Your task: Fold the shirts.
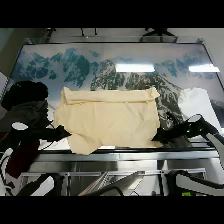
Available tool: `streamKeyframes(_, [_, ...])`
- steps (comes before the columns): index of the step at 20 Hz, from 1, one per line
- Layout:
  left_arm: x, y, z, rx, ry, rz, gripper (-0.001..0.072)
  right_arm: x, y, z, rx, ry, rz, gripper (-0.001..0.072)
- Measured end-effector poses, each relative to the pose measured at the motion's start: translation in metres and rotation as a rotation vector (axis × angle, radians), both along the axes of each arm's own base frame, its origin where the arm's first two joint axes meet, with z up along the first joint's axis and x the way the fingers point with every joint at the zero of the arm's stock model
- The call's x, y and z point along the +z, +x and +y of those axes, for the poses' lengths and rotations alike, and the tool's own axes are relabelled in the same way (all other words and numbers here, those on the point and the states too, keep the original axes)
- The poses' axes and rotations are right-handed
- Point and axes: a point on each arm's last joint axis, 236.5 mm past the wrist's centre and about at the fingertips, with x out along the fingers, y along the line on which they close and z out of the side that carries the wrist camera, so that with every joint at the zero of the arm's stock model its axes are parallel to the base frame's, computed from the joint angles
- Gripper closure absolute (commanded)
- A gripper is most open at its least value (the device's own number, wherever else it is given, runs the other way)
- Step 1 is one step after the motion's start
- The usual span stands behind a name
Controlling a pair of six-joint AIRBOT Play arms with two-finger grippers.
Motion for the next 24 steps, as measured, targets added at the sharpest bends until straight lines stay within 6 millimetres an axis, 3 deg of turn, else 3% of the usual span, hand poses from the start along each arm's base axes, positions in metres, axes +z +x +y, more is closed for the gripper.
streamKeyframes(4, [0.042,0.007,-0.001,-0.005,0.025,-0.122,0.0693,0.024,0.016,-0.005,-0.038,0.039,-0.084,0.0699])
streamKeyframes(7, [0.094,0.015,0.002,-0.008,0.048,-0.242,0.0693,0.052,0.033,-0.030,-0.130,0.017,-0.197,0.0699])
streamKeyframes(10, [0.140,0.017,0.018,0.004,0.090,-0.314,0.0693,0.077,0.043,-0.055,-0.235,-0.019,-0.283,0.0698])
streamKeyframes(12, [0.155,0.016,0.029,0.011,0.111,-0.319,0.0692,0.091,0.048,-0.058,-0.267,-0.013,-0.330,0.0698])
streamKeyframes(16, [0.159,0.034,0.046,0.021,0.114,-0.280,0.0692,0.111,0.079,-0.046,-0.265,0.010,-0.478,0.0697])
streamKeyframes(19, [0.155,0.064,0.054,-0.007,0.110,-0.262,0.0692,0.122,0.123,-0.038,-0.289,0.032,-0.590,0.0696])
streamKeyframes(22, [0.138,0.104,0.053,-0.061,0.102,-0.241,0.0692,0.115,0.168,-0.032,-0.298,0.051,-0.634,0.0696])
streamKeyframes(24, [0.115,0.128,0.051,-0.104,0.097,-0.197,0.0692,0.099,0.193,-0.026,-0.278,0.057,-0.632,0.0696])
